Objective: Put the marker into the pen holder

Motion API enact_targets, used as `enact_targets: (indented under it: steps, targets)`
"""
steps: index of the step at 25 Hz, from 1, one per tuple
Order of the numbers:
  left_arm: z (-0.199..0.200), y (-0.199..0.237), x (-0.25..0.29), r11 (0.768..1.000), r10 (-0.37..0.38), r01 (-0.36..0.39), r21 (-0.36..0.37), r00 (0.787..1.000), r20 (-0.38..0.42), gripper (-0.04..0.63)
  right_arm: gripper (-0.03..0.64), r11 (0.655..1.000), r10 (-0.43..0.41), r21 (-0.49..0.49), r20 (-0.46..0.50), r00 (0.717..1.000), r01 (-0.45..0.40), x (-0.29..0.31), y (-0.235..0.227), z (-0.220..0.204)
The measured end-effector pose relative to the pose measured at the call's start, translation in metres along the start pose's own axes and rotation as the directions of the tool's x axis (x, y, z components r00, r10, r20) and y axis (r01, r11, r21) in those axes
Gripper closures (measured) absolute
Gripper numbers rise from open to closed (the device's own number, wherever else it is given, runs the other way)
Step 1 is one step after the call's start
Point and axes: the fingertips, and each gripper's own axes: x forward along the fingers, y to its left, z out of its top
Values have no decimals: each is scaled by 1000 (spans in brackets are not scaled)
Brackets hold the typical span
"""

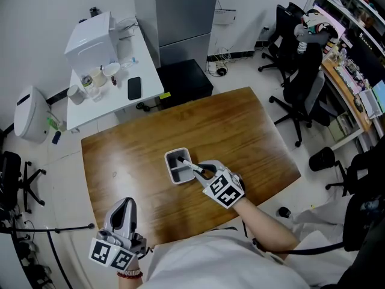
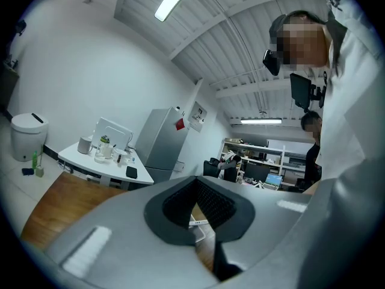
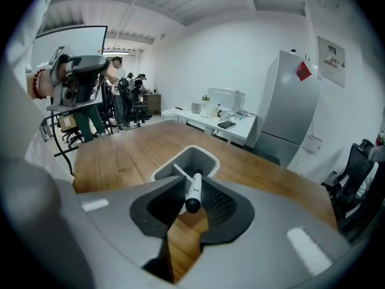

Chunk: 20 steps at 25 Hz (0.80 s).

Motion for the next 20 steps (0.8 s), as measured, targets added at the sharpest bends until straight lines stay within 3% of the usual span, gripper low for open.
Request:
enact_targets:
  steps: [15,20]
  targets:
    - [-7,-9,0,1000,-9,9,-2,1000,-9,595,517,992,-80,102,110,991,69,-13,-15,5]
    - [-2,-25,-2,1000,-15,15,-14,1000,-4,595,486,979,-67,199,81,995,49,-9,-16,-22]
